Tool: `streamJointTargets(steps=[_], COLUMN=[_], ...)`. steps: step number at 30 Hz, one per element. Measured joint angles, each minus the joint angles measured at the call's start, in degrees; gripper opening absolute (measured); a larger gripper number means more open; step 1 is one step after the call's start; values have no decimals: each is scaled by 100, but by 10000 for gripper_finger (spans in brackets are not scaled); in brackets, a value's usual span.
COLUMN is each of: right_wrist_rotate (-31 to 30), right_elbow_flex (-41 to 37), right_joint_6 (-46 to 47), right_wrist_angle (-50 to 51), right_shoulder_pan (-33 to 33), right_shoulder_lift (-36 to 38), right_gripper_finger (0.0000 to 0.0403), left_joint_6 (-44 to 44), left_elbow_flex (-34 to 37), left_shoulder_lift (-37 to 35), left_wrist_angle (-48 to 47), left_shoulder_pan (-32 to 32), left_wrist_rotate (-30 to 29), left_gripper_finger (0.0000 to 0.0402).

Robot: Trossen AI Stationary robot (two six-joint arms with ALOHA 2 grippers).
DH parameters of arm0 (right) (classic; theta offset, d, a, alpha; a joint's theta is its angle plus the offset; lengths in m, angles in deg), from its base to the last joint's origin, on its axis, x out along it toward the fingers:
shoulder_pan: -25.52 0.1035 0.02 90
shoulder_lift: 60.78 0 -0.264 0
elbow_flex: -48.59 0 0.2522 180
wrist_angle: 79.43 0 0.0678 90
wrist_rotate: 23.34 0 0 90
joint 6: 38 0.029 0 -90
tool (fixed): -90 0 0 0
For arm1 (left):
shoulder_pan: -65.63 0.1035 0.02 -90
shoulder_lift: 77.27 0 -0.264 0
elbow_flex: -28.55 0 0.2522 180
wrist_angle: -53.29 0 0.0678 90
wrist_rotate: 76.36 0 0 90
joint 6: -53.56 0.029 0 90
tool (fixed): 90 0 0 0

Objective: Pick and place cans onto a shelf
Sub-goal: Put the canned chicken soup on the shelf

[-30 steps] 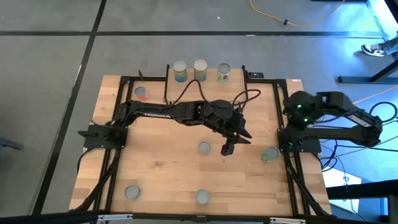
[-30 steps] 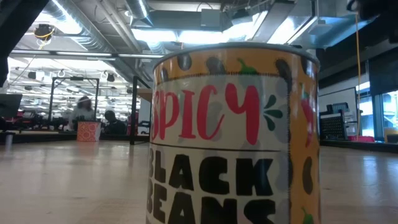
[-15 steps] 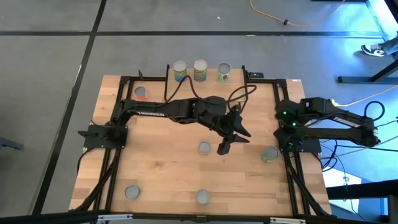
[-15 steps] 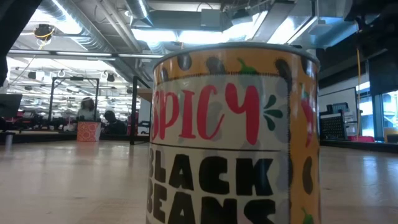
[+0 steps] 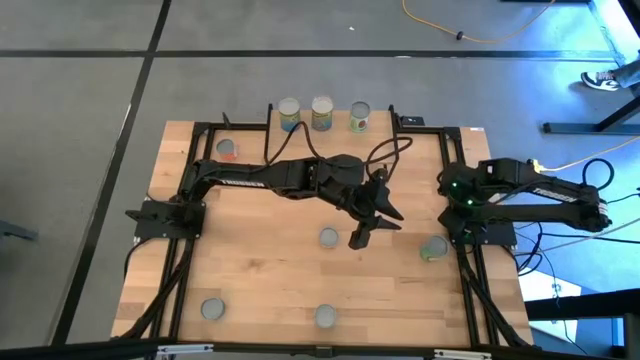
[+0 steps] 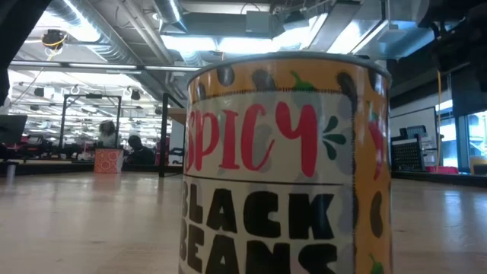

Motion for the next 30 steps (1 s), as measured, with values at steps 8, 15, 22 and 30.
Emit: streamJointTargets(steps=[8, 15, 22, 30], right_wrist_rotate=[23, -57, -114, -279], right_elbow_flex=[-4, -4, -4, -4], right_joint_6=[264, 559, 900, 901], right_wrist_angle=[-35, -51, -212, -358], right_shoulder_pan=[430, 741, 950, 1109], right_shoulder_lift=[-354, -798, -1216, -1705], right_gripper_finger=[58, 58, 58, 58], left_joint_6=[0, 0, 0, -2], left_elbow_flex=[0, 0, 2, 2], left_shoulder_lift=[0, 0, 0, 0], left_wrist_angle=[0, 0, 0, 0], left_shoulder_pan=[0, 0, 0, 0], left_wrist_rotate=[0, -2, 0, -2], left_gripper_finger=[94, 94, 94, 94])
